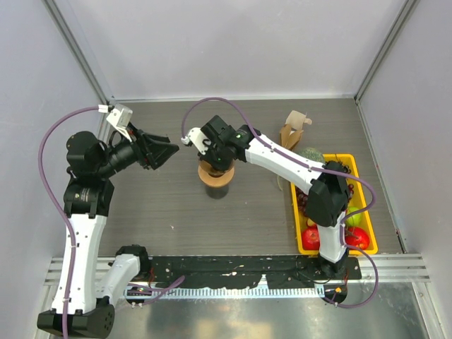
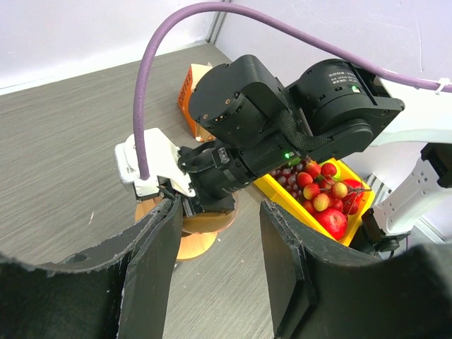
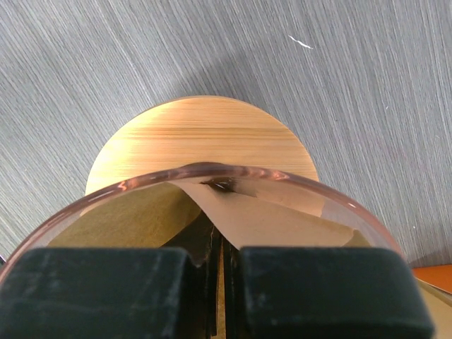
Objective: Place the coffee filter in the dripper
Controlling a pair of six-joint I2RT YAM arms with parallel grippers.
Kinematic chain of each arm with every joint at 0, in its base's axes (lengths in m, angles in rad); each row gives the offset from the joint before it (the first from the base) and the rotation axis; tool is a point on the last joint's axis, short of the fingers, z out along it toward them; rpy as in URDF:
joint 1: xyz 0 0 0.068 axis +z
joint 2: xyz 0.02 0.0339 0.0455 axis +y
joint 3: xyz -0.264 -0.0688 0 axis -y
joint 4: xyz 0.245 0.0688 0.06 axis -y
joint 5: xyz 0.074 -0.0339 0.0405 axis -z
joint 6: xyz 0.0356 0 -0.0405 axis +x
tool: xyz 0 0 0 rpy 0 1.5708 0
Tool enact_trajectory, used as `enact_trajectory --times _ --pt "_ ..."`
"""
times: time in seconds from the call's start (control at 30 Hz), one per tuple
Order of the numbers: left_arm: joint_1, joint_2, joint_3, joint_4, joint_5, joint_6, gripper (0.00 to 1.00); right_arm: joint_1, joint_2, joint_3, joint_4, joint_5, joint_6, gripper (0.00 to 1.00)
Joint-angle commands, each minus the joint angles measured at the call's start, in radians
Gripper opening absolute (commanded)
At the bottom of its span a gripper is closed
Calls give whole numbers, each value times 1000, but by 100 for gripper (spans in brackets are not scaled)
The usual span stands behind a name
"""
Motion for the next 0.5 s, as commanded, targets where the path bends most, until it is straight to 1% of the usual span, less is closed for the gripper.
enact_trajectory --times 0.0,0.47 --pt "12 3 -5 57 33 -26 55 4 -6 -16 6 12 -11 5" --pt "19 20 0 82 57 -66 55 6 36 -20 8 4 -19 5"
